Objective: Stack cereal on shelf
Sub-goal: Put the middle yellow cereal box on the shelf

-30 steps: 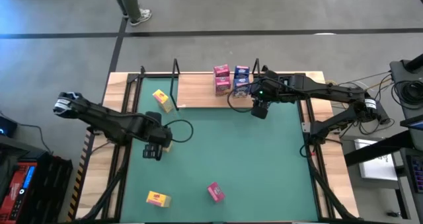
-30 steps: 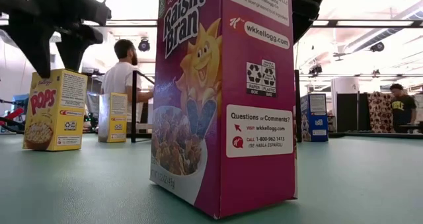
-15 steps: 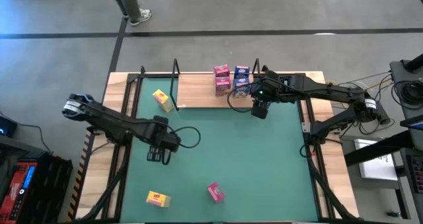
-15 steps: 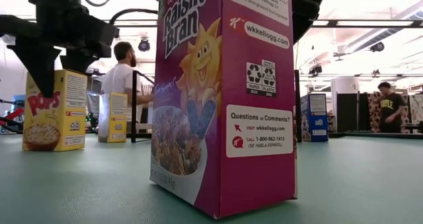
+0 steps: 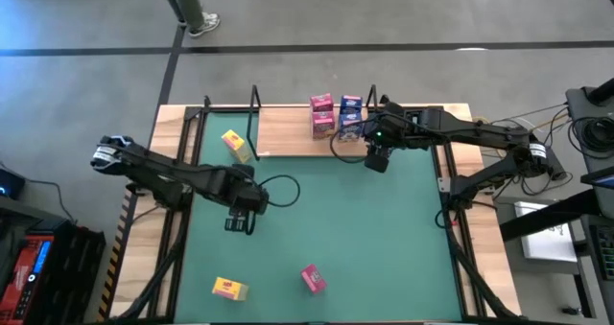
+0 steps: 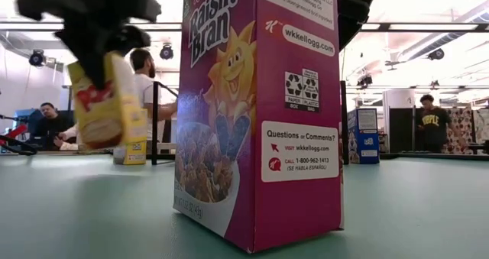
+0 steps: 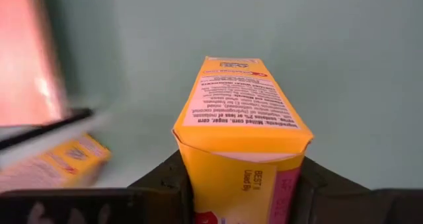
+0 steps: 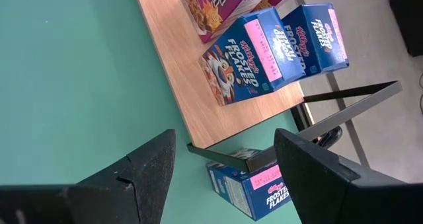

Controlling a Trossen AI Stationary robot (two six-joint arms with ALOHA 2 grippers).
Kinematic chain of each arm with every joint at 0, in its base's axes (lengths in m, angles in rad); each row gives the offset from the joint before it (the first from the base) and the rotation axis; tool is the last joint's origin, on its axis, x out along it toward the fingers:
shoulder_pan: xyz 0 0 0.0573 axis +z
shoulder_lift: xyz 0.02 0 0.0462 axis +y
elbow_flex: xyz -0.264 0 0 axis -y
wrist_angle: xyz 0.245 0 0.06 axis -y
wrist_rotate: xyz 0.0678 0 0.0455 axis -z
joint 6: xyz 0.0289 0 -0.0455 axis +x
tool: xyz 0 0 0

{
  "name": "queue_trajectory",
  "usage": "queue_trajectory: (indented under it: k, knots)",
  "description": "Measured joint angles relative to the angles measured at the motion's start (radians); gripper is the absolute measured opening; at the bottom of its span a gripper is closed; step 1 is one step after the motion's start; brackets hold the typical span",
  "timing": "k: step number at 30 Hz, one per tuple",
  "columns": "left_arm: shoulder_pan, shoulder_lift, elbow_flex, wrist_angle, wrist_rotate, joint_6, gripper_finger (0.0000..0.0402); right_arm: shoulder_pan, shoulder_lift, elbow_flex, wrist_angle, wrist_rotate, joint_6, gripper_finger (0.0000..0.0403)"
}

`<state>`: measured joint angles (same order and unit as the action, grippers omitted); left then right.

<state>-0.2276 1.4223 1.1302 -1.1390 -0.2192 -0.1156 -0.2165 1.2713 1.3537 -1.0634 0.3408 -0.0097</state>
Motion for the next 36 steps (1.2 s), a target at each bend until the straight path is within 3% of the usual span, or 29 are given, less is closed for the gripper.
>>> queue_trajectory:
  k: [6, 22, 30, 36]
  knots:
    - [0.078, 0.0, 0.042, 0.072, -0.061, 0.097, 0.0121, 0.0, 0.0, 0.0, 0.0, 0.0, 0.001, 0.0244]
    - [0.408, 0.0, 0.118, 0.287, -0.059, 0.37, 0.0121, 0.0, 0.0, 0.0, 0.0, 0.0, 0.0, 0.0244]
    - [0.582, 0.006, 0.119, 0.382, 0.057, 0.478, 0.0121, 0.0, 0.0, 0.0, 0.0, 0.0, 0.001, 0.0244]
    - [0.684, 0.073, 0.163, 0.371, 0.087, 0.557, 0.0121, 0.0, 0.0, 0.0, 0.0, 0.0, 0.0, 0.0244]
